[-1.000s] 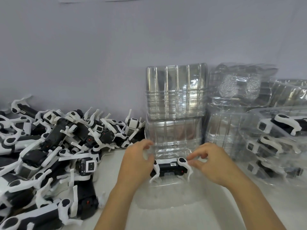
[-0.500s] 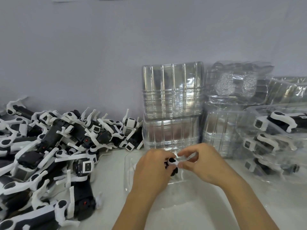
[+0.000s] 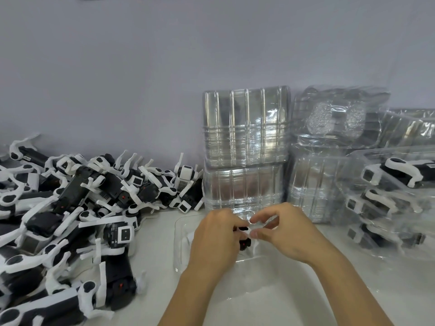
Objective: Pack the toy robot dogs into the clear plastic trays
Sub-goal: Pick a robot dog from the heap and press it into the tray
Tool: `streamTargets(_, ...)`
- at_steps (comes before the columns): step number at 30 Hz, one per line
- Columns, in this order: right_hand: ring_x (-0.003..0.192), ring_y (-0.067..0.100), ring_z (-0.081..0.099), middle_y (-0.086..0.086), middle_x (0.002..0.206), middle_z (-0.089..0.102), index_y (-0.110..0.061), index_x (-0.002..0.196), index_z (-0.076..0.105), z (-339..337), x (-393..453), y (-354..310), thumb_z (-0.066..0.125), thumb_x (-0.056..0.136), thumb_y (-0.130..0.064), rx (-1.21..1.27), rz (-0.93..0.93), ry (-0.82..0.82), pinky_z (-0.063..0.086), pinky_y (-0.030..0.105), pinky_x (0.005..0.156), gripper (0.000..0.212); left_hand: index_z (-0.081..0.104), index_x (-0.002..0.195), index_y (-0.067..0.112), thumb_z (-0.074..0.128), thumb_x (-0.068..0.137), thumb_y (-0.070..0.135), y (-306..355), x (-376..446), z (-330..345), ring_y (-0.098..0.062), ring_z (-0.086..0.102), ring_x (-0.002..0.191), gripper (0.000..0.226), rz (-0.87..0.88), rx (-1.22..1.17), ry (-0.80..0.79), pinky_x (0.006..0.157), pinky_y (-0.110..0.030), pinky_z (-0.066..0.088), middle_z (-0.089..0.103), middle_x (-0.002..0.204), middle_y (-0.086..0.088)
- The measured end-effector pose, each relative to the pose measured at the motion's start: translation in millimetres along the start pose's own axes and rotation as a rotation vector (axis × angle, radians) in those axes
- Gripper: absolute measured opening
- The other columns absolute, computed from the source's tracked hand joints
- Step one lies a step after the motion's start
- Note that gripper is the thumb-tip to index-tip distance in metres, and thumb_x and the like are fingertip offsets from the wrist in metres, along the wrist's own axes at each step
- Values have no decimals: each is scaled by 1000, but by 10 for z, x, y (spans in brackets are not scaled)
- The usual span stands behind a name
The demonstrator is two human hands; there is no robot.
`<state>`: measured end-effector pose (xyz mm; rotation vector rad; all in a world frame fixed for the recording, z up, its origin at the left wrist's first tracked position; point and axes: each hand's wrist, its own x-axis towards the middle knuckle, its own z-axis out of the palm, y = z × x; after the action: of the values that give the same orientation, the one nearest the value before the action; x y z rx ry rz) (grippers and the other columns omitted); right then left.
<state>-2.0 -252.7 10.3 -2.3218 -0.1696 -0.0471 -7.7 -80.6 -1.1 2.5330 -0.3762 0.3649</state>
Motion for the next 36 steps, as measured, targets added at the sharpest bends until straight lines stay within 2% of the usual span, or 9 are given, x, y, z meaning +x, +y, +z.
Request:
streamTargets(3, 83, -7, 62, -19, 96, 66, -47, 89, 68, 5, 0, -4, 85, 78, -36, -5, 0, 2, 42, 9, 56, 22, 79, 105, 34, 72, 88, 17, 10, 4, -18, -10, 59, 81, 25, 3, -24, -6, 70, -25, 48, 68, 88, 7)
streamTargets(9, 88, -3, 63, -14, 102, 68, -42, 96, 74, 6, 14, 41, 81, 83, -31, 20, 22, 7, 42, 10, 61, 18, 77, 111, 28, 70, 91, 16, -72, 32, -174, 4, 65, 93, 24, -67, -193, -92, 73, 0, 41, 75, 103, 13)
streamTargets(15, 95, -3, 59, -21, 106, 61, -45, 99, 72, -6, -22, 28, 76, 86, -37, -17, -25, -30, 41, 10, 68, 15, 73, 104, 33, 69, 92, 28, -296, 56, -379, -4, 55, 106, 14, -141, -66, 54, 96, -26, 44, 66, 108, 16)
streamTargets(19, 113, 5, 44, -20, 110, 49, -42, 102, 70, 70, -28, -70, 70, 89, -34, -170, -108, 64, 39, 28, 99, 16, 64, 99, 39, 69, 92, 33, -525, 15, -386, -3, 57, 103, 11, -255, -168, -63, 80, -20, 44, 62, 106, 14)
streamTargets(21, 112, 4, 43, -21, 108, 49, -39, 108, 70, 177, -43, -206, 66, 91, -34, -238, -180, 124, 36, 34, 105, 18, 66, 99, 36, 71, 92, 26, -575, 14, -342, 1, 60, 103, 13, -258, -315, -39, 80, -14, 45, 66, 107, 14)
streamTargets(24, 104, 4, 49, -21, 105, 55, -38, 117, 68, 387, -84, -416, 58, 94, -33, -223, -306, 76, 37, 33, 100, 26, 70, 97, 28, 68, 94, 14, -599, 33, -276, 2, 64, 101, 15, -272, -430, 35, 85, -18, 50, 71, 102, 13)
streamTargets(28, 92, 14, 48, -17, 90, 56, -46, 115, 61, 564, -169, -542, 50, 94, -42, -280, -403, -12, 40, 39, 92, 24, 70, 88, 24, 47, 103, 11, -598, 50, -192, -11, 67, 85, 30, -370, -549, 184, 70, -30, 50, 74, 88, 3)
streamTargets(32, 94, 17, 44, -16, 92, 53, -52, 112, 59, 593, -179, -528, 43, 95, -47, -338, -380, -33, 37, 41, 90, 24, 69, 85, 23, 46, 103, 14, -607, 49, -157, 5, 62, 74, 30, -372, -572, 215, 74, -31, 52, 74, 83, 4)
streamTargets(36, 100, 14, 43, -18, 103, 58, -58, 117, 59, 605, -159, -513, 45, 93, -45, -293, -340, -46, 30, 38, 92, 30, 68, 85, 24, 47, 102, 13, -607, 55, -150, 6, 63, 76, 29, -355, -558, 236, 67, -17, 48, 73, 83, 5)
